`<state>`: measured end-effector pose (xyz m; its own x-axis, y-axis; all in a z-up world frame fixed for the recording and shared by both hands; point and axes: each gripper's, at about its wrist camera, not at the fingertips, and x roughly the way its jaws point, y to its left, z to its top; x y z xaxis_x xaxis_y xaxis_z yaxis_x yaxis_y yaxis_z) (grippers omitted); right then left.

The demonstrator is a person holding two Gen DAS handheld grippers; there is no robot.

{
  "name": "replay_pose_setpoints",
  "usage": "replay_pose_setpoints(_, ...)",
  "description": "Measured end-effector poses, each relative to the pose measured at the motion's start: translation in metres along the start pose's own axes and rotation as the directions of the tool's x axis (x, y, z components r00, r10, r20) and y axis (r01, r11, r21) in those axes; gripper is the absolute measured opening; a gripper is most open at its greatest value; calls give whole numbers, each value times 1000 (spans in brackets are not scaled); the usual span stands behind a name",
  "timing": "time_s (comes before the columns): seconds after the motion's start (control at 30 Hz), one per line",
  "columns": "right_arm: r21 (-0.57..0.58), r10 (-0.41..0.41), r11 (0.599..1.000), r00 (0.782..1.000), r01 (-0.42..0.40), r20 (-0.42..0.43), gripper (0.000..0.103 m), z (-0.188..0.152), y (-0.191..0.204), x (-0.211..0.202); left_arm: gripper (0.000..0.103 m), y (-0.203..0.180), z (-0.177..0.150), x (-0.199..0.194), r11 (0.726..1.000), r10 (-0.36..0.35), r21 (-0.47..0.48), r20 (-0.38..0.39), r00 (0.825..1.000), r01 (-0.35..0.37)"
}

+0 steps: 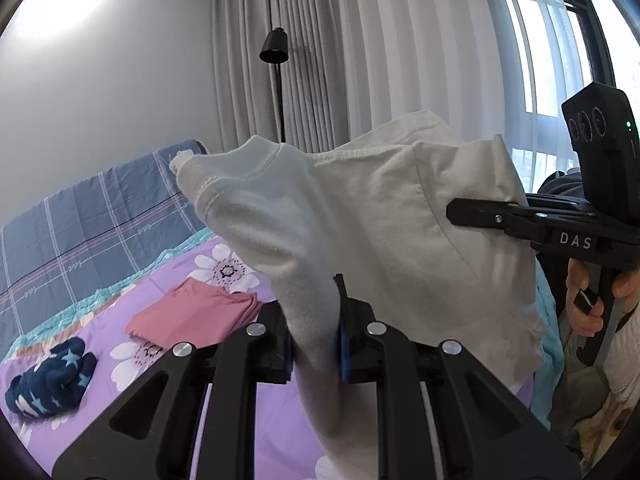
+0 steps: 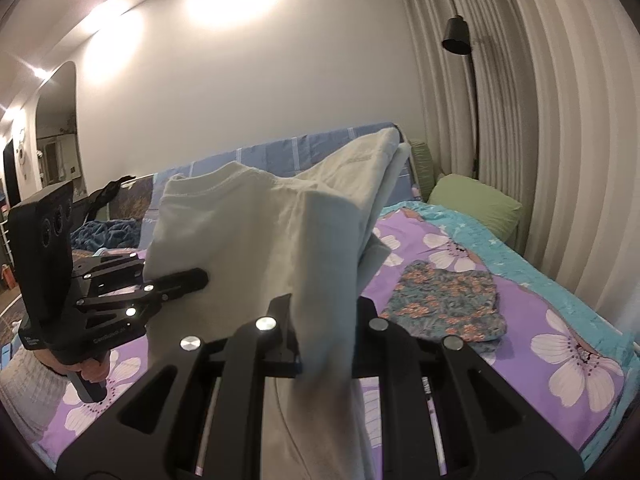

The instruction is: Fold small clothes

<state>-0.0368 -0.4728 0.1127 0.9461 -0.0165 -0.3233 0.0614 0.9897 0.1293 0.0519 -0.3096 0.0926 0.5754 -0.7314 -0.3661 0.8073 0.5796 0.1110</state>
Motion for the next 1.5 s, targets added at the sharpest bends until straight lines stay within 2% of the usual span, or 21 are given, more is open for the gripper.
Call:
replay_pose_setpoints(0.27, 1, -136, 991, 991, 136, 7, 13, 37, -51, 31, 17, -6, 52, 63, 998, -20, 65, 27, 999, 18)
replay_pose_setpoints(0.43, 67, -232, 970, 973, 232, 3, 13, 76, -114, 79, 17, -4, 100, 143, 996, -1, 90, 32, 1000, -2)
replay_pose_setpoints(0.6, 132, -297, 944, 953, 302, -55, 14, 87, -171, 147, 17, 10, 108, 238, 997, 34, 68, -24, 999, -32)
replay_pose_setpoints(0.63, 134, -310, 939, 948, 317, -67, 14, 86, -180, 163, 19, 14, 106, 258, 997, 52, 53, -38, 998, -50)
replay_pose_setpoints(0.67, 132, -331, 931, 940, 339, -82, 18, 84, -190, 180, 29, 17, 102, 275, 997, 75, 39, -56, 996, -73)
replay_pose_setpoints(0.7, 120, -382, 911, 918, 393, -111, 23, 79, -204, 206, 48, 22, 93, 304, 990, 142, 31, -97, 985, -139)
replay_pose_setpoints(0.73, 98, -457, 876, 877, 473, -145, 47, 70, -215, 228, 56, 26, 86, 323, 976, 219, 39, -129, 967, -216)
replay_pose_setpoints(0.77, 82, -523, 835, 831, 544, -188, 60, 62, -224, 244, 60, 29, 75, 339, 962, 272, 46, -163, 948, -268)
replay_pose_setpoints(0.8, 62, -587, 777, 757, 626, -289, 56, 42, -237, 266, 60, 35, 57, 353, 968, 251, 35, -213, 944, -249)
replay_pose_setpoints(0.83, 62, -574, 774, 739, 631, -354, 48, 26, -245, 277, 60, 38, 47, 359, 974, 224, 19, -236, 945, -226)
replay_pose_setpoints(0.9, 91, -474, 815, 749, 572, -464, 45, -16, -254, 291, 60, 41, 18, 368, 990, 132, -17, -292, 947, -143)
replay_pose_setpoints(0.93, 73, -458, 822, 733, 564, -503, 47, -34, -255, 297, 60, 38, 3, 374, 995, 91, -10, -328, 940, -100)
replay_pose_setpoints(0.97, 33, -469, 821, 705, 571, -532, 49, -52, -255, 302, 60, 33, -12, 380, 997, 82, 20, -368, 926, -81)
replay_pose_setpoints(1.0, 12, -494, 819, 714, 574, -496, 50, -67, -252, 300, 60, 23, -31, 387, 995, 90, 76, -408, 909, -64)
replay_pose_setpoints(1.07, 6, -518, 813, 727, 583, -450, 51, -76, -247, 294, 56, 6, -49, 383, 982, 146, 164, -359, 922, -91)
replay_pose_setpoints(1.17, -15, -545, 796, 705, 605, -454, 51, -70, -245, 298, 50, 1, -44, 372, 982, 143, 165, -364, 920, -87)
replay_pose_setpoints(1.23, -67, -595, 772, 681, 633, -426, 56, -60, -224, 285, 57, 1, -39, 350, 992, 91, 111, -357, 930, -54)
replay_pose_setpoints(1.27, -83, -612, 763, 676, 641, -411, 63, -57, -214, 272, 68, -3, -39, 333, 994, 75, 95, -336, 939, -45)
replay_pose_setpoints(1.33, -42, -603, 771, 708, 636, -368, 71, -59, -189, 235, 84, -9, -35, 312, 995, 73, 92, -289, 954, -48)
replay_pose_setpoints(1.4, 42, -563, 788, 747, 614, -353, 74, -66, -168, 190, 100, -21, -37, 278, 994, 80, 88, -235, 969, -61)
replay_pose_setpoints(1.5, 92, -529, 807, 783, 584, -326, 78, -81, -140, 140, 101, -32, -37, 232, 995, 81, 63, -169, 982, -71)
